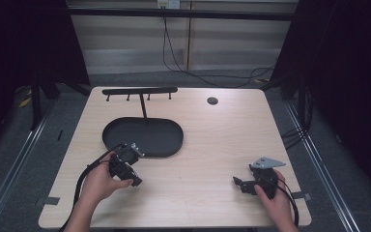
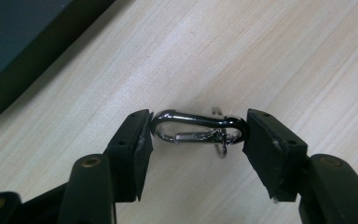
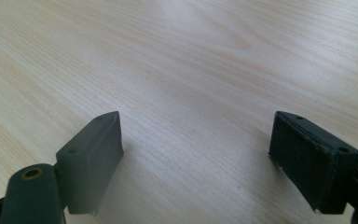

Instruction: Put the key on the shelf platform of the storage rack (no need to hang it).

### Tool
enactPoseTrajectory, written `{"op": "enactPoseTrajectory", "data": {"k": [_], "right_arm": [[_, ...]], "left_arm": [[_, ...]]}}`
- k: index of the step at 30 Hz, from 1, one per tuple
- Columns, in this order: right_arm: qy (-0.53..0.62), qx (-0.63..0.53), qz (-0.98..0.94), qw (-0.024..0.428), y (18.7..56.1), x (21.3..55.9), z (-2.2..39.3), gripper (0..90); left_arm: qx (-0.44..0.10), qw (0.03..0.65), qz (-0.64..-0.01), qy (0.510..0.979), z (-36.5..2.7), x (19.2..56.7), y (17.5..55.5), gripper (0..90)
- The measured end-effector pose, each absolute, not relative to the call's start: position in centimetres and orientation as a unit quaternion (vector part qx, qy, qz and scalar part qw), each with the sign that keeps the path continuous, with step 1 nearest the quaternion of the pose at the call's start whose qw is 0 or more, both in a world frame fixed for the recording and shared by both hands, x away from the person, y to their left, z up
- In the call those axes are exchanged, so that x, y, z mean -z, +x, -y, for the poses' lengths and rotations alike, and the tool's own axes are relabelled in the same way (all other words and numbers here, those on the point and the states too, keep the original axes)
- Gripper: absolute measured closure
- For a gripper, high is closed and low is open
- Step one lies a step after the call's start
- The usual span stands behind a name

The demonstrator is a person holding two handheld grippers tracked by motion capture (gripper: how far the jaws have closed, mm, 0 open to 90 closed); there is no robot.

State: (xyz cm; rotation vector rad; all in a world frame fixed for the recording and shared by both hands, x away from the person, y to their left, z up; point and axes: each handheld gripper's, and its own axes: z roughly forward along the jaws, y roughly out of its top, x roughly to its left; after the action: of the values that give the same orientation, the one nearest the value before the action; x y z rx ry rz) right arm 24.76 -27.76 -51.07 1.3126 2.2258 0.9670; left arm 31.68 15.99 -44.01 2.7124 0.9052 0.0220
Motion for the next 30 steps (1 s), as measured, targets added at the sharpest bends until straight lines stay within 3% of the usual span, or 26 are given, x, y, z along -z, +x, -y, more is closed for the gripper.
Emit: {"op": "enactPoseTrajectory", "data": {"k": [30], "right_arm": [[0.467,-0.344,-0.792,0.19,24.8,51.1,27.8,16.7]], "left_arm": [[-0.008,0.178,-0.366,0.913,-16.9,41.2,34.3,42.3]]}}
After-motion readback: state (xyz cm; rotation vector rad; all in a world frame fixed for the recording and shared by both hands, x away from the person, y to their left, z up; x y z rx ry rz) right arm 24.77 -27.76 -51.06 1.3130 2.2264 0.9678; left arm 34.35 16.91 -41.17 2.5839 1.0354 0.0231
